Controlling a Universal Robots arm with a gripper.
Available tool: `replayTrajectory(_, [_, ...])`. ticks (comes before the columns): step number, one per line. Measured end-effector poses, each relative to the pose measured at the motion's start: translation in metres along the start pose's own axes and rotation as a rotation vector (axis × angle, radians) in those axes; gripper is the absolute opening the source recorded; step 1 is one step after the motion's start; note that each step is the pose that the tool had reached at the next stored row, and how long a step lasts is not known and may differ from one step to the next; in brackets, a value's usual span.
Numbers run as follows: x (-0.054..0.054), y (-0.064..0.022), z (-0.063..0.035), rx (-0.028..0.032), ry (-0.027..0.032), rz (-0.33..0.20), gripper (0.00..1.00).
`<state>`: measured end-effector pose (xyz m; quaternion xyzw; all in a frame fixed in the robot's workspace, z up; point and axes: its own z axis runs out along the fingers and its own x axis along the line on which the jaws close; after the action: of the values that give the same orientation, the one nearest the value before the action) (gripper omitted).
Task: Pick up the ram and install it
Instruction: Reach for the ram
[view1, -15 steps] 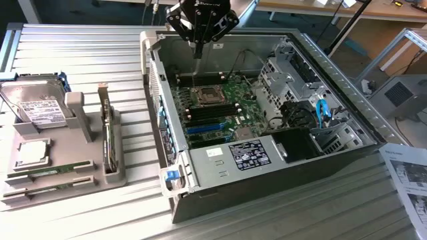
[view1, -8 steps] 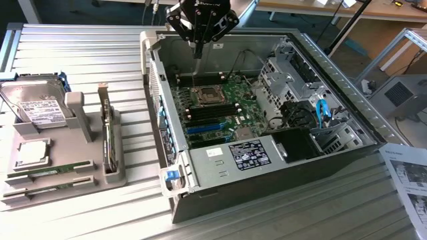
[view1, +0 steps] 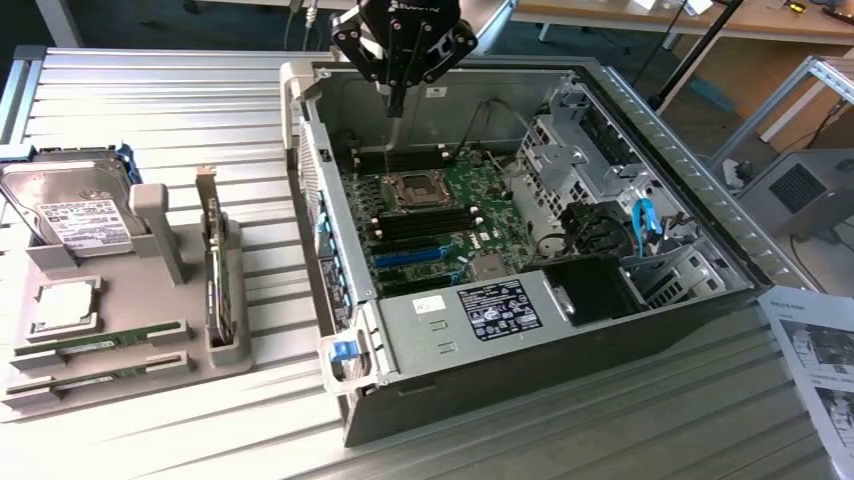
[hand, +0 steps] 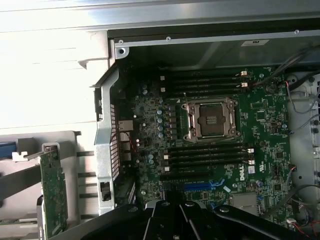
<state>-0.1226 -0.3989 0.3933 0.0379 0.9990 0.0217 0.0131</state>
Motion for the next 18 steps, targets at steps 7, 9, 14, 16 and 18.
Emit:
replayTrajectory(7, [0.009, -0.0008, 0.0005, -0.0001, 0.0000, 0.000, 0.11])
replayTrajectory(9, [0.012, -0.0010, 0.0006, 0.0000, 0.0001, 0.000, 0.11])
replayTrajectory(14, [0.019, -0.0016, 0.0013, -0.0001, 0.0000, 0.000, 0.11])
replayTrajectory(16, [0.022, -0.0018, 0.0016, 0.0000, 0.0000, 0.000, 0.11])
replayTrajectory(18, [0.024, -0.0020, 0.0021, 0.0000, 0.0000, 0.000, 0.11])
